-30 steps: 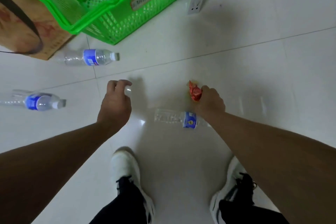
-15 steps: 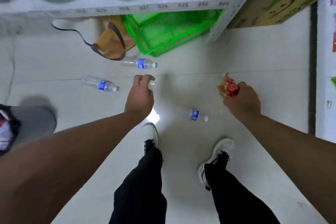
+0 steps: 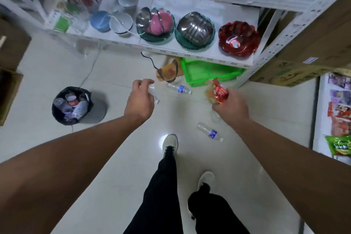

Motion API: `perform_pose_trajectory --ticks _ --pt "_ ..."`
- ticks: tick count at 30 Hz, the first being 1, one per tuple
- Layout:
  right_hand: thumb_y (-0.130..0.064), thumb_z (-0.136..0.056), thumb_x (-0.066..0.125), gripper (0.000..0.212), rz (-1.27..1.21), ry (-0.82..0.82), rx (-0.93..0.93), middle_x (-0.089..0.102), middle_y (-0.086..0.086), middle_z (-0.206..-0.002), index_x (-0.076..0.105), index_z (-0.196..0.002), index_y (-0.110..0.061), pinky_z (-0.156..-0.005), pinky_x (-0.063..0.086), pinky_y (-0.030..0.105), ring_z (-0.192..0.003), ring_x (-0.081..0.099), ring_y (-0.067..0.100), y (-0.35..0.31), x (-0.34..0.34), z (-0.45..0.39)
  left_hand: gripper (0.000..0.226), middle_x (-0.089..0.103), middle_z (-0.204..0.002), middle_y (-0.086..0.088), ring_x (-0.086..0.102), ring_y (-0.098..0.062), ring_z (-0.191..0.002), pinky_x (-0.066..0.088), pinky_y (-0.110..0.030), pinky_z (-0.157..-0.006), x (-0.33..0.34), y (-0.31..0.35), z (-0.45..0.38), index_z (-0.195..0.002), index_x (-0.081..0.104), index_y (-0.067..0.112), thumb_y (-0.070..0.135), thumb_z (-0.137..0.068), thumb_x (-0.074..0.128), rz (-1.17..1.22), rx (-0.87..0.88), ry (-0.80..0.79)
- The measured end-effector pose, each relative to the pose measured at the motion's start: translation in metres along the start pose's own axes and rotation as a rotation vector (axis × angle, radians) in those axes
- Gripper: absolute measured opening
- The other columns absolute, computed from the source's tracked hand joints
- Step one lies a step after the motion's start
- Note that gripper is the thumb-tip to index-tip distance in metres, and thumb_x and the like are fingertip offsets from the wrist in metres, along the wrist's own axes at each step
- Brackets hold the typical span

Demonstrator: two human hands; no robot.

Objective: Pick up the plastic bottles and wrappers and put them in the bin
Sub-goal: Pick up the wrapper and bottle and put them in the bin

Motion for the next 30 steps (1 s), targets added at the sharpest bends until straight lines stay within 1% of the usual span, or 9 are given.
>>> perform_pose_trajectory --ticks 3,6,10,14,17,19,24,26,30 --pt "-0.022 -0.073 0.083 0.030 -0.003 -0.041 -0.084 0.066 0.005 -0.095 0.062 -0.094 -0.020 -0.071 0.045 0.038 -0.087 0.060 0.030 -0.039 -0.003 0.038 0.049 0.042 -0.142 -0.007 0.063 -0.038 -0.101 0.053 -0.048 -0.093 -0.032 -0.006 0.053 -0.143 0.051 0.026 0.007 -0.097 0.048 0.030 -0.066 0.061" --pt "-0.022 -0.071 0.082 0.030 0.016 -0.082 -0.135 0.067 0.004 -0.094 0.064 -0.095 -0.019 -0.074 0.051 0.040 -0.087 0.062 0.030 -0.070 -0.006 0.081 0.050 0.042 -0.143 -0.007 0.063 -0.036 -0.103 0.049 -0.040 -0.090 -0.065 -0.015 0.102 -0.145 0.051 0.025 0.007 -0.098 0.048 0.060 -0.108 0.116" --pt "-0.023 -0.070 0.081 0.029 0.046 -0.113 -0.198 0.064 0.002 -0.093 0.062 -0.092 -0.021 -0.072 0.050 0.039 -0.085 0.061 0.028 -0.106 -0.007 0.133 0.052 0.042 -0.143 -0.006 0.062 -0.031 -0.103 0.045 -0.034 -0.091 -0.106 -0.036 0.153 -0.147 0.050 0.026 0.007 -0.098 0.049 0.115 -0.153 0.162" --pt "-0.022 -0.070 0.079 0.028 0.069 -0.132 -0.280 0.061 -0.002 -0.090 0.057 -0.086 -0.025 -0.065 0.038 0.036 -0.082 0.058 0.023 -0.153 0.004 0.177 0.055 0.043 -0.147 -0.004 0.056 -0.017 -0.108 0.041 -0.029 -0.095 -0.155 -0.070 0.196 -0.151 0.049 0.026 0.008 -0.099 0.049 0.171 -0.202 0.222" --pt "-0.023 -0.071 0.081 0.030 0.102 -0.147 -0.321 0.061 0.000 -0.093 0.058 -0.091 -0.026 -0.066 0.037 0.035 -0.085 0.058 0.024 -0.192 0.025 0.208 0.054 0.047 -0.146 -0.003 0.052 -0.012 -0.101 0.040 -0.028 -0.092 -0.190 -0.101 0.227 -0.150 0.049 0.027 0.009 -0.099 0.050 0.208 -0.239 0.270" --pt "-0.023 -0.071 0.081 0.030 0.110 -0.163 -0.350 0.062 0.001 -0.093 0.059 -0.091 -0.024 -0.066 0.038 0.035 -0.085 0.058 0.025 -0.221 0.045 0.232 0.054 0.049 -0.143 -0.005 0.057 -0.019 -0.103 0.045 -0.032 -0.094 -0.215 -0.127 0.250 -0.150 0.049 0.025 0.009 -0.099 0.051 0.240 -0.265 0.298" --pt "-0.018 -0.070 0.081 0.028 0.100 -0.227 -0.426 0.066 -0.001 -0.086 0.062 -0.091 -0.022 -0.067 0.050 0.038 -0.081 0.063 0.024 -0.290 0.100 0.288 0.051 0.051 -0.133 -0.003 0.065 -0.025 -0.090 0.053 -0.042 -0.093 -0.278 -0.197 0.296 -0.146 0.049 0.034 0.013 -0.099 0.052 0.262 -0.320 0.323" --pt "-0.018 -0.071 0.081 0.028 0.084 -0.240 -0.433 0.066 -0.001 -0.087 0.060 -0.089 -0.023 -0.066 0.047 0.037 -0.083 0.063 0.024 -0.313 0.119 0.305 0.050 0.051 -0.133 -0.003 0.064 -0.025 -0.090 0.052 -0.040 -0.090 -0.299 -0.225 0.307 -0.145 0.049 0.033 0.014 -0.100 0.053 0.257 -0.341 0.340" --pt "-0.020 -0.073 0.080 0.030 0.114 -0.285 -0.471 0.063 0.004 -0.095 0.058 -0.091 -0.024 -0.067 0.038 0.034 -0.088 0.060 0.026 -0.354 0.155 0.331 0.048 0.052 -0.135 0.001 0.060 -0.015 -0.092 0.044 -0.030 -0.085 -0.329 -0.267 0.318 -0.143 0.050 0.034 0.015 -0.099 0.057 0.271 -0.376 0.408"
Point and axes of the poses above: each hand's wrist, its own z-axis away from the middle knuckle, its own x-axis out of the palm, y = z × x, the point moved 9 cm from there along -z, towards the middle knuckle
